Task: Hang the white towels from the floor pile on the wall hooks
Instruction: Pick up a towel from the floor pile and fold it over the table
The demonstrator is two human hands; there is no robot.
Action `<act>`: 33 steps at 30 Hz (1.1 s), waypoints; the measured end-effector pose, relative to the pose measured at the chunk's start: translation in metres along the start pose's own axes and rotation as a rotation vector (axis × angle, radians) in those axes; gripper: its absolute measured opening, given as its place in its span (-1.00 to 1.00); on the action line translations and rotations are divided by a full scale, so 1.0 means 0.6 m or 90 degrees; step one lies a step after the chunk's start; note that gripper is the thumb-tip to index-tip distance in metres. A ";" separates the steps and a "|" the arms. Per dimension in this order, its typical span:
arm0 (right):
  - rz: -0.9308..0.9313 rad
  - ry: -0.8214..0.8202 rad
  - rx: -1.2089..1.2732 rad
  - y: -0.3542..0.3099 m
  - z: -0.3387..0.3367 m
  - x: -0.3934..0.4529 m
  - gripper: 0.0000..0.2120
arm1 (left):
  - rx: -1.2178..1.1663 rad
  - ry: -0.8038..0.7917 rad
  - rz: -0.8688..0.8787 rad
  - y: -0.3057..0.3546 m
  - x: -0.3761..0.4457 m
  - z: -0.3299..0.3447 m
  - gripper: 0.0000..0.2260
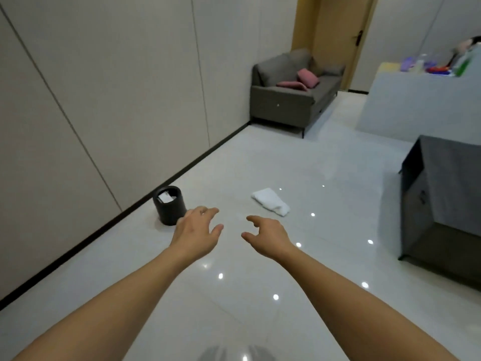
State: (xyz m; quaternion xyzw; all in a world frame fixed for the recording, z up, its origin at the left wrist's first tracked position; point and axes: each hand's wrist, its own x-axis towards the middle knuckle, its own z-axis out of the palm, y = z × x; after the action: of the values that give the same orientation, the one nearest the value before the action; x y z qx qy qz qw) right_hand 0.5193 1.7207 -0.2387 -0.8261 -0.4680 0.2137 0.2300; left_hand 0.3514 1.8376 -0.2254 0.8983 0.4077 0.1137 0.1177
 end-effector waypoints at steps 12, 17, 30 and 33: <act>0.268 0.060 0.070 0.271 -0.108 0.250 -0.46 | -0.016 -0.163 0.197 0.165 0.413 0.221 -0.53; 0.357 0.055 0.103 0.321 -0.147 0.390 -0.47 | -0.017 -0.227 0.201 0.168 0.610 0.258 -0.52; 0.421 -0.029 0.144 0.436 -0.170 0.726 -0.50 | -0.002 -0.311 0.132 0.144 0.944 0.384 -0.50; 0.416 -0.046 0.159 0.490 -0.174 0.833 -0.51 | 0.011 -0.323 0.101 0.144 1.028 0.430 -0.50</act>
State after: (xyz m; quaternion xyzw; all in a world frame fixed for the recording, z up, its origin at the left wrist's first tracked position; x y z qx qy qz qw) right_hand 1.0123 2.0036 -0.3941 -0.8897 -0.1574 0.3605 0.2319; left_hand 0.8860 2.2199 -0.3765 0.9282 0.2944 -0.1102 0.1991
